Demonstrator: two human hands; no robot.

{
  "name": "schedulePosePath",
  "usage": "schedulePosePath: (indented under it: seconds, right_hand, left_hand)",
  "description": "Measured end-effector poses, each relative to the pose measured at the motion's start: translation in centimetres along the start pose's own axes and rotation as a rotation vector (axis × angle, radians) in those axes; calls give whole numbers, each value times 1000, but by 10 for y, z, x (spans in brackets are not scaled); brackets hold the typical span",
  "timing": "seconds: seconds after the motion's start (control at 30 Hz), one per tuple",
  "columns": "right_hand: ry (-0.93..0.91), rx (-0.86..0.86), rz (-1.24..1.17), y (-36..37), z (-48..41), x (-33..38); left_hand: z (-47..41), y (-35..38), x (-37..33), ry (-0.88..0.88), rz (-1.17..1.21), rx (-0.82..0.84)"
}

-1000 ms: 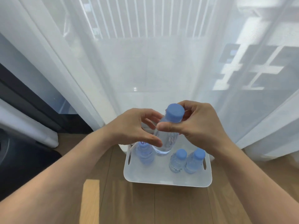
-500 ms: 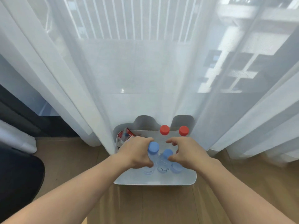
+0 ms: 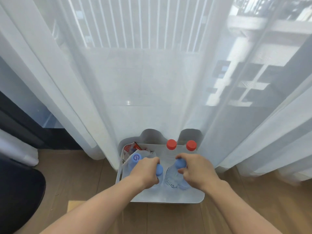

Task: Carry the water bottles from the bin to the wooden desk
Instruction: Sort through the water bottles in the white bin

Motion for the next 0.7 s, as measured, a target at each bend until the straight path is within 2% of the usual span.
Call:
schedulePosePath:
  seconds: [0.07,0.2,0.3,0.37,0.4,0.47,0.53,0.57,0.63,0.7]
  right_hand:
    - [-85,-54,-64,-26,10,0]
    - [-315,-178,-411,-76,37,11]
    - [-408,-226,-660,-103,53,21]
    - [-448,-260,-798,-118,59,22]
    - [-468,-280,-856,-126,62,22]
    - [-502,-296,-980,-137,63,21]
    - [-496,-285,-1094,-142,59,18]
    - [-494,-290,-1132,-145,57,16]
    - [-530,-270,-1182,-148,54,16]
    - [-562,-247,-1219,-149,51,16]
  left_hand:
    - [-3,4,1,-13,-45,15]
    - [-8,10,1,-26,-154,56]
    - [-4,3,-4,-13,-234,117]
    - [4,-17,-13,41,-236,83]
    - [10,-34,-22,103,-157,19]
    - [30,-71,-35,227,256,-69]
    - [52,-96,-49,362,730,-12]
    - [62,-104,-56,406,862,39]
    - [78,-114,-66,464,910,73]
    - [87,-124,-66,466,872,-27]
Point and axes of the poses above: each hand's wrist, its own z-axis away from the middle knuckle, its own y-axis out of the palm, x = y × z, the point moved 10 cm from there along -z, towards the middle knuckle, and after that the axes turned 11 degrees about x, right-handed, at the moved point
